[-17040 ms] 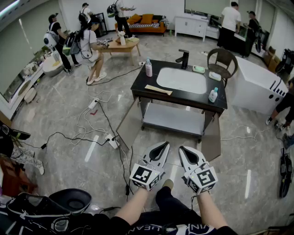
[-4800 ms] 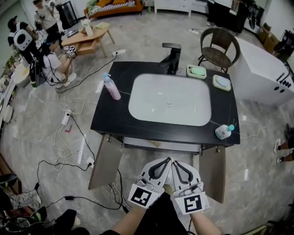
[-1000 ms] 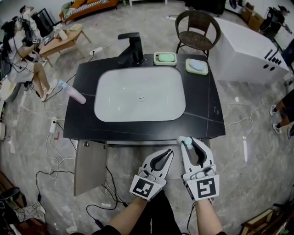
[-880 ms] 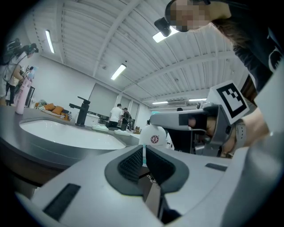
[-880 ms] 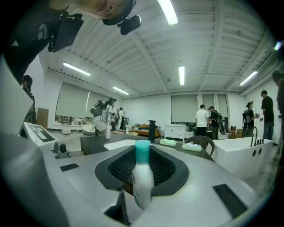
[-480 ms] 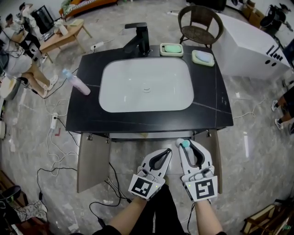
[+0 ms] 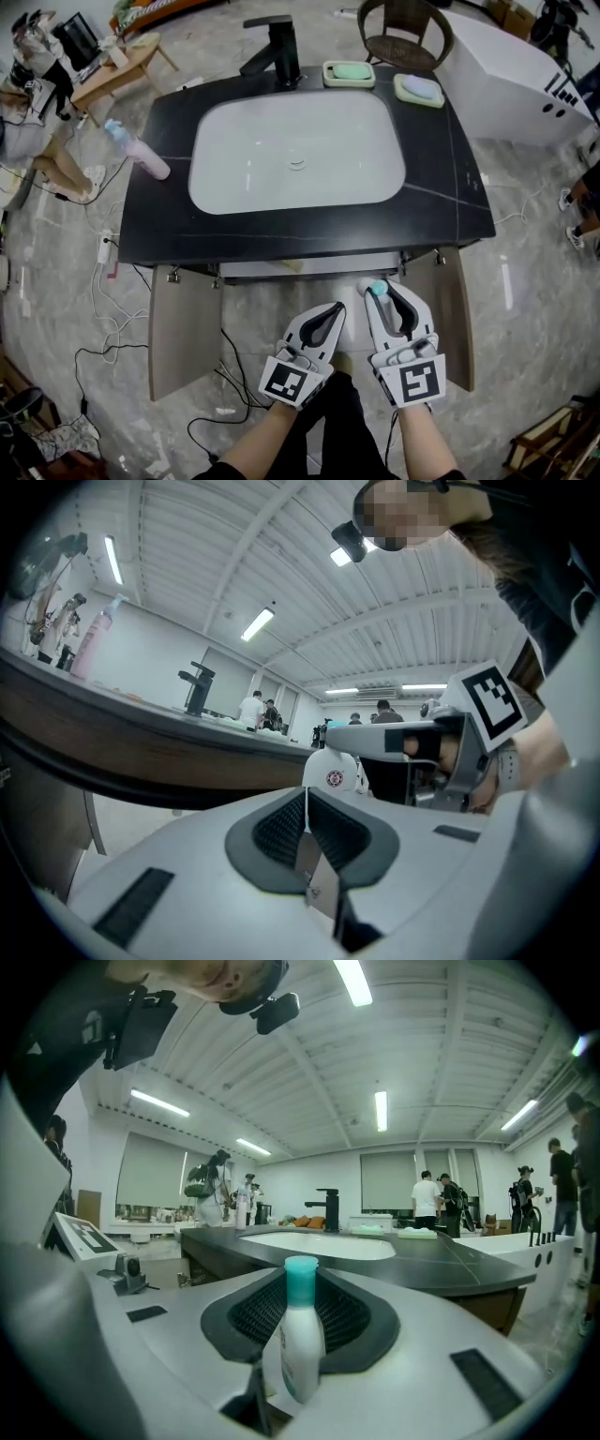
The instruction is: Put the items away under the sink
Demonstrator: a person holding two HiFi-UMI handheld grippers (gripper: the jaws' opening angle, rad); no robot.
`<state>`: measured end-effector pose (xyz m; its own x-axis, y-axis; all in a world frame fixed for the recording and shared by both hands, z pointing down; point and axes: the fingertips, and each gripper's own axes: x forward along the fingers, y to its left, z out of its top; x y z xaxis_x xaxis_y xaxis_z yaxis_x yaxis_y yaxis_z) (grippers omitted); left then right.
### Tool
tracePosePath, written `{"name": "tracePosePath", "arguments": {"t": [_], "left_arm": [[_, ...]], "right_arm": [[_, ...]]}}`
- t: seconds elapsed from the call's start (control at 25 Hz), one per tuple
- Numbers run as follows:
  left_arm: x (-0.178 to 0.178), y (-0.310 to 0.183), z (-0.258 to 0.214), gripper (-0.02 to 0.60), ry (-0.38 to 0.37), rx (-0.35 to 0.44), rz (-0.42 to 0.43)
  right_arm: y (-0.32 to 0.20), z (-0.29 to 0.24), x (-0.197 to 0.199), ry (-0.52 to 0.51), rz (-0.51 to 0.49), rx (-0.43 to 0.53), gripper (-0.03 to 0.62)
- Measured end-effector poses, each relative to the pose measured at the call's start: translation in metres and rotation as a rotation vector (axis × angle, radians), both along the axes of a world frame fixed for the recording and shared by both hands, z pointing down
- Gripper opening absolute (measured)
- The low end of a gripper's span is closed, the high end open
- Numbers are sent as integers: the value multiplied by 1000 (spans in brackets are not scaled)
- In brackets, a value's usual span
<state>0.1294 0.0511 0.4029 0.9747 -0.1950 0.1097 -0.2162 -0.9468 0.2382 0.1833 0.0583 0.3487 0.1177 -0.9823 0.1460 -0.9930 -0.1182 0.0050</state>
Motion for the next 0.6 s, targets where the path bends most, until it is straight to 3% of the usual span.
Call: {"name": "tracePosePath", "arguments": {"t": [0.6], "left_arm": [[-16, -37, 131, 11, 27, 37, -67]], "right_arm": [[-26, 151, -11, 39, -75, -26, 100]]}}
